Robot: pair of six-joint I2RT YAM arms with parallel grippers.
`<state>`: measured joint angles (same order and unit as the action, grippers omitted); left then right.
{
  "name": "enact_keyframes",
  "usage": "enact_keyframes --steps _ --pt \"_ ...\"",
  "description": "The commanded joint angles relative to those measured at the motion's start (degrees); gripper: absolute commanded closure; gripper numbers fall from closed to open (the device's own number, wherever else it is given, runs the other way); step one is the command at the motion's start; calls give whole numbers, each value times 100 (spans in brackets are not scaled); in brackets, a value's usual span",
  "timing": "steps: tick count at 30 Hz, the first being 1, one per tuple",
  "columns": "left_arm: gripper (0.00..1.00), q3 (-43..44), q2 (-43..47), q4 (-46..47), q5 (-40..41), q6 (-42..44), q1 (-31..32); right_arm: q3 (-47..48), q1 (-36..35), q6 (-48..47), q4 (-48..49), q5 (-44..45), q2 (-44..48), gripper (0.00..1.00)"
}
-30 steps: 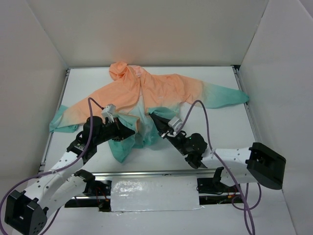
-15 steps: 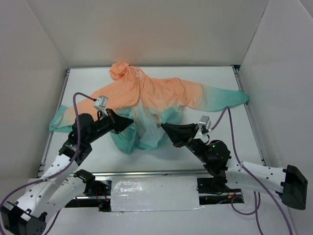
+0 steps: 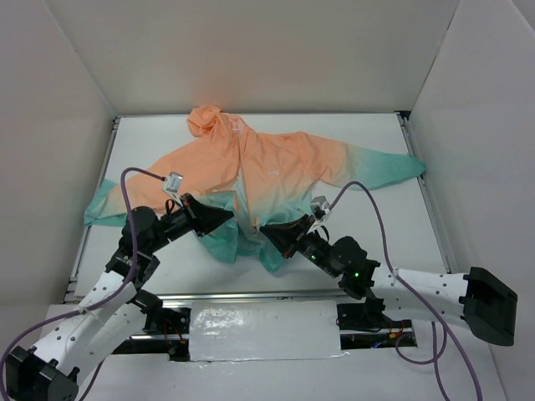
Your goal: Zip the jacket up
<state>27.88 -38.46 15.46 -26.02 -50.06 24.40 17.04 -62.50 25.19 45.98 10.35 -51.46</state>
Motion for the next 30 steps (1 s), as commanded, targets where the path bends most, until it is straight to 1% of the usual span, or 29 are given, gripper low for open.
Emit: enact_keyframes --steps 1,2,4,9,12,18,22,30 --pt "100 -246 163 825 -245 -661 -23 -78 -43 179 937 257 -249 100" --pt "100 -326 172 948 -263 -793 -23 -86 -43 197 1061 283 -337 100" --pt "100 -510 198 1308 -377 -1136 -23 -200 -43 197 1623 249 -592 100" --pt "100 -573 268 1134 -290 -1234 -15 -25 -43 223 1765 99 -961 100" --pt "100 -591 295 1134 -325 -1269 -6 -51 -34 206 2081 116 -1094 100" --pt "100 -740 321 1274 -324 -1392 3 124 -52 206 1995 82 -1234 100" --pt "100 -793 286 1354 -342 -1427 12 142 -43 214 2161 46 -1366 100" --pt "100 -810 268 1372 -378 -1445 12 344 -43 214 2170 -103 -1612 100"
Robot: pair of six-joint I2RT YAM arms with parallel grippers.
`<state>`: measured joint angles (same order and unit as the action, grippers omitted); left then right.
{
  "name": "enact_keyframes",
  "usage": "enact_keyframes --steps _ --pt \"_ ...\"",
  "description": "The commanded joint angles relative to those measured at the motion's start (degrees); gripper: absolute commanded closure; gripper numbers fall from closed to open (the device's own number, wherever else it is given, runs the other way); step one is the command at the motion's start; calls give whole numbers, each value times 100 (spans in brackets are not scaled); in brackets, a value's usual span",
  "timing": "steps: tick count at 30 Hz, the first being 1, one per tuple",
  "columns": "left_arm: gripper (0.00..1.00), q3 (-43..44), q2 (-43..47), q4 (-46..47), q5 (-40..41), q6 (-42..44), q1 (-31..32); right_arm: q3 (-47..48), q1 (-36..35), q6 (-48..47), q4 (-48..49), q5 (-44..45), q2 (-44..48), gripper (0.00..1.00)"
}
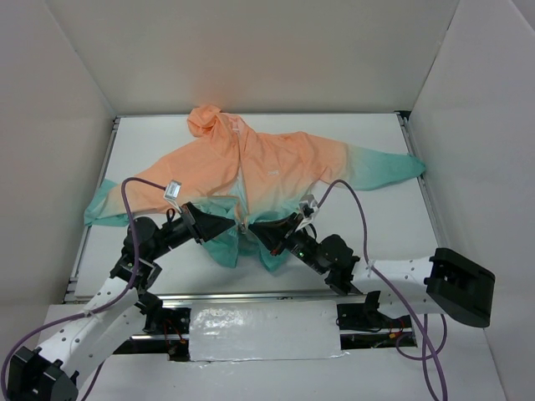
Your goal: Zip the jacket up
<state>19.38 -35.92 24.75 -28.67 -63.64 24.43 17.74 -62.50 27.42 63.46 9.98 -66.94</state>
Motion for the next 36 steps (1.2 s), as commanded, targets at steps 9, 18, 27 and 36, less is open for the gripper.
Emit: enact_keyframes --steps 9,18,27,36 --pt "100 40 41 267 -78 -44 27 318 -34 -26 500 -57 -153 100" --pt "100 66 15 232 -95 -17 27 318 -43 -79 474 -22 -109 100" --pt "100 110 -46 276 -245 -43 27 476 -34 -210 343 110 -162 100" --pt "100 189 -64 135 -254 -35 27 626 -25 -369 263 92 -223 100"
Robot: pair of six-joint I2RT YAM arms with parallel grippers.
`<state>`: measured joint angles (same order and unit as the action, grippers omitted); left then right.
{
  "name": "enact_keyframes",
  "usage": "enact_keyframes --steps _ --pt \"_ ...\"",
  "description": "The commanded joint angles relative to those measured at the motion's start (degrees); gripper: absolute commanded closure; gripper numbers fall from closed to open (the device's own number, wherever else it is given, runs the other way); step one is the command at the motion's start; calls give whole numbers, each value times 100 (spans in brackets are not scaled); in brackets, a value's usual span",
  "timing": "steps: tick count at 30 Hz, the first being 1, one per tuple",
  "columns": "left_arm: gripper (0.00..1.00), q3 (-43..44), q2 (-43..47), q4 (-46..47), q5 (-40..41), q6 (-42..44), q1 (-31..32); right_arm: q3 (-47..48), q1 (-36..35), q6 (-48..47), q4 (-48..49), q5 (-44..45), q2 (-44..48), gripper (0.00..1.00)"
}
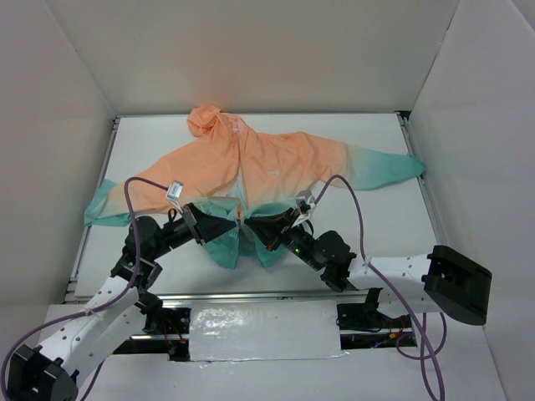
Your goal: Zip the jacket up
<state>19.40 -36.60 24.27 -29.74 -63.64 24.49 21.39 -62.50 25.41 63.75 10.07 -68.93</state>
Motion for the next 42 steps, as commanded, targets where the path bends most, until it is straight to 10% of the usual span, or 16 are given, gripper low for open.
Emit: enact_keyframes --steps 1,42 --pt "100 196 12 140 -120 -35 21 252 -25 -185 235 75 -33 100" --pt "100 574 338 -678 12 378 21 -337 502 351 788 -1367 -42 100"
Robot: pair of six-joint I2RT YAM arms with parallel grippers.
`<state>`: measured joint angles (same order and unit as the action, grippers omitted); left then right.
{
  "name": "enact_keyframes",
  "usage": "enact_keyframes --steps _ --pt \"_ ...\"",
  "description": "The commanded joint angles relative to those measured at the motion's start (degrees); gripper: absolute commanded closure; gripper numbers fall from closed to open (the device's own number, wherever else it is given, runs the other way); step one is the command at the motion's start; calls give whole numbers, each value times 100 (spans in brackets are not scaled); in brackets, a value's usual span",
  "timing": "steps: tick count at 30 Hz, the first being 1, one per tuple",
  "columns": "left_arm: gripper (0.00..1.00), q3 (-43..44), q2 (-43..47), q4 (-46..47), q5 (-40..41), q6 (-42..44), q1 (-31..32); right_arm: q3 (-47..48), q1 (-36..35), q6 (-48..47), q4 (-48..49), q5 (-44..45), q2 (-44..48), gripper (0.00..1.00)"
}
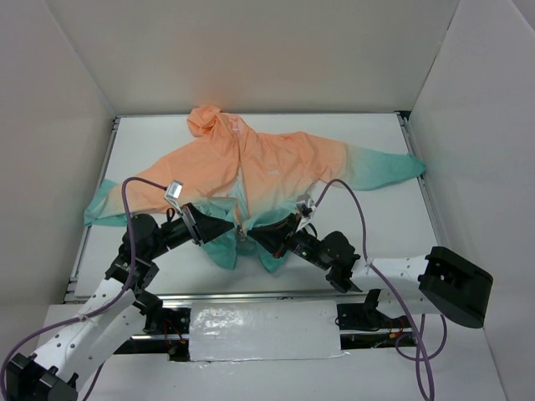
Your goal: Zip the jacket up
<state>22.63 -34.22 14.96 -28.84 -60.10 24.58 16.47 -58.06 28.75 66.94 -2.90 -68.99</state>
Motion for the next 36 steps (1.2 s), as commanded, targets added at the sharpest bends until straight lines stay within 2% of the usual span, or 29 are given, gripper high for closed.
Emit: enact_keyframes --steps 1,36 --pt "100 242 99 244 -69 33 12 172 84 16 469 -71 -35 100" --pt "100 127 20 349 -148 -37 12 559 269 43 417 -176 -176 100"
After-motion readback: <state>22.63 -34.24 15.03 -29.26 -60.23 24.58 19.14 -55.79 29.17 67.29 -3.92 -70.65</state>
